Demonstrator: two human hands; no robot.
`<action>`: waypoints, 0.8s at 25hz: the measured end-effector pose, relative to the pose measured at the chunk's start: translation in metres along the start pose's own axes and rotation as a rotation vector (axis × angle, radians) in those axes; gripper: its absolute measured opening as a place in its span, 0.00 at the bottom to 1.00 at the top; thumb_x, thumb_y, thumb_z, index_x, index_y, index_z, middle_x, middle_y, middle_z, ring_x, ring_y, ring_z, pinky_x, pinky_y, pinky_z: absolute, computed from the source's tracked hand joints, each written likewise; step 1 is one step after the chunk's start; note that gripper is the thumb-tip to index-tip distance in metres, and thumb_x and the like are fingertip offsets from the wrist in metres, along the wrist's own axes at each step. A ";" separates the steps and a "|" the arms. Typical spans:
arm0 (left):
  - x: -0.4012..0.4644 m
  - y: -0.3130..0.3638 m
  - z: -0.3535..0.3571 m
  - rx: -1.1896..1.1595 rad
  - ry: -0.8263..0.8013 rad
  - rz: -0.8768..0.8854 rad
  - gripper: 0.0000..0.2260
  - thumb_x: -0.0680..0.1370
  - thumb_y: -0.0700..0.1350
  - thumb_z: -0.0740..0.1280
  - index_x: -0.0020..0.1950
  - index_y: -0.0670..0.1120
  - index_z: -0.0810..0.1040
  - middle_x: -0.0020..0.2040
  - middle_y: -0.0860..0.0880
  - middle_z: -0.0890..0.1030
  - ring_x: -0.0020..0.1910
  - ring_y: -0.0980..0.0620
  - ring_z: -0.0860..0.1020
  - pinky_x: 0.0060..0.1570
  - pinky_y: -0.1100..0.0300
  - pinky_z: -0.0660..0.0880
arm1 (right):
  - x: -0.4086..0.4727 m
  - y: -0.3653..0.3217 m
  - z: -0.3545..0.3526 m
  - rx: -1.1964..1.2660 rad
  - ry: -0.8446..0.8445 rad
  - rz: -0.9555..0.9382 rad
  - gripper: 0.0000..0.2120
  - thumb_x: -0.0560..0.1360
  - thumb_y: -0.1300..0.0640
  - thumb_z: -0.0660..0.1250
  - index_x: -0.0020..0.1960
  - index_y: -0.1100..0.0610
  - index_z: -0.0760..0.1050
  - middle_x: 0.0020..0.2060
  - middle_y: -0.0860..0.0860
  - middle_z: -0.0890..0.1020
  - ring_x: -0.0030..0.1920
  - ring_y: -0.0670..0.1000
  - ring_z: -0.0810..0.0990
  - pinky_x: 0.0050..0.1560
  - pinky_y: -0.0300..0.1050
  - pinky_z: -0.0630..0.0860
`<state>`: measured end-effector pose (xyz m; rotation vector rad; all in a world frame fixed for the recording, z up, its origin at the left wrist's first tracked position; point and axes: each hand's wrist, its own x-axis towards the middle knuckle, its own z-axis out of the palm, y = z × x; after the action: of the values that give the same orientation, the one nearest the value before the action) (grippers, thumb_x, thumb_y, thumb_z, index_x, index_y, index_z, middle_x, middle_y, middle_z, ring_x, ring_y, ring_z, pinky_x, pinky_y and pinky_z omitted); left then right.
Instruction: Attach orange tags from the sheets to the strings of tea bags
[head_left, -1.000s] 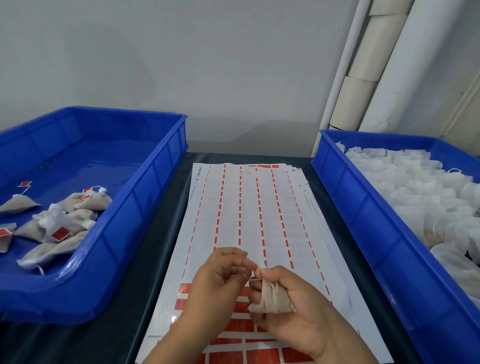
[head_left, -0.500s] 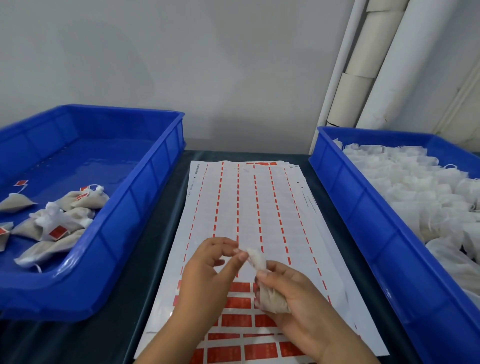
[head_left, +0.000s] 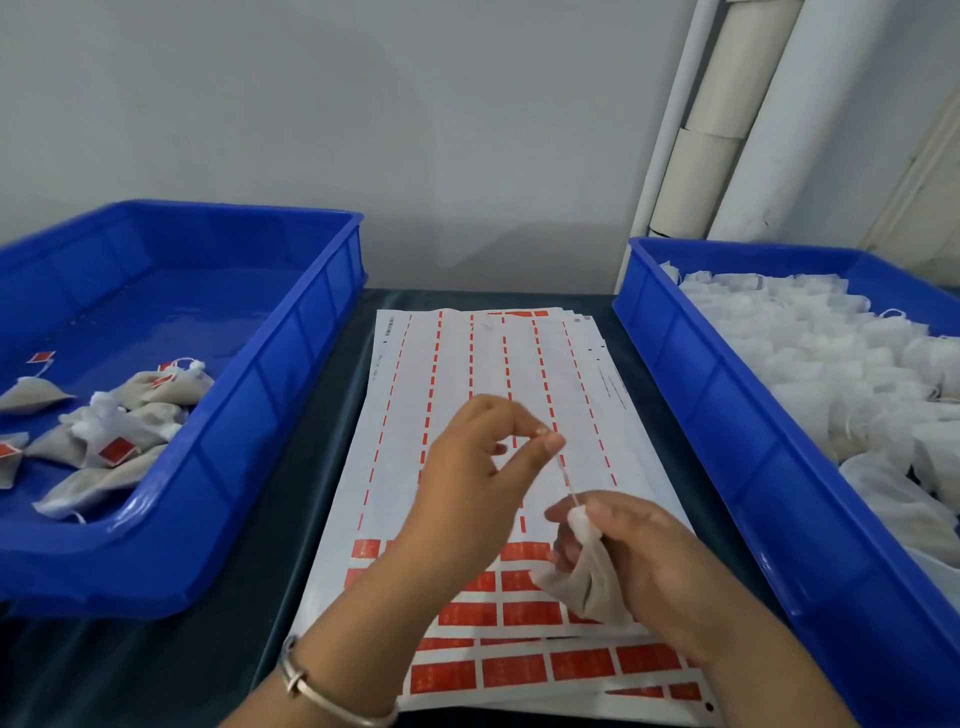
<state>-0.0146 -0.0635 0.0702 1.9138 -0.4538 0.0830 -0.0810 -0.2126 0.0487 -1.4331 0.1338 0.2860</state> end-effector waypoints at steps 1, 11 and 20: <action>0.003 0.005 0.004 0.003 -0.028 0.027 0.05 0.70 0.60 0.63 0.35 0.62 0.73 0.44 0.68 0.74 0.49 0.72 0.70 0.42 0.81 0.67 | 0.000 -0.004 -0.002 0.001 0.009 -0.040 0.14 0.72 0.43 0.63 0.41 0.51 0.82 0.38 0.48 0.82 0.43 0.48 0.82 0.46 0.40 0.77; 0.004 -0.001 0.029 -0.138 -0.007 -0.075 0.05 0.75 0.53 0.66 0.38 0.59 0.76 0.40 0.63 0.78 0.44 0.69 0.75 0.34 0.80 0.69 | -0.013 -0.003 -0.028 0.289 0.166 -0.176 0.07 0.69 0.59 0.65 0.38 0.56 0.82 0.31 0.56 0.79 0.33 0.52 0.79 0.43 0.45 0.80; -0.039 -0.060 0.049 0.756 -0.483 -0.072 0.39 0.68 0.73 0.60 0.74 0.61 0.49 0.77 0.58 0.46 0.76 0.53 0.44 0.69 0.48 0.37 | -0.010 0.019 -0.045 0.106 0.464 -0.025 0.13 0.74 0.63 0.63 0.32 0.56 0.69 0.24 0.51 0.69 0.23 0.46 0.65 0.28 0.41 0.66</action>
<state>-0.0375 -0.0786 -0.0118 2.7045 -0.7463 -0.3043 -0.0918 -0.2560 0.0273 -1.3740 0.5011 -0.0787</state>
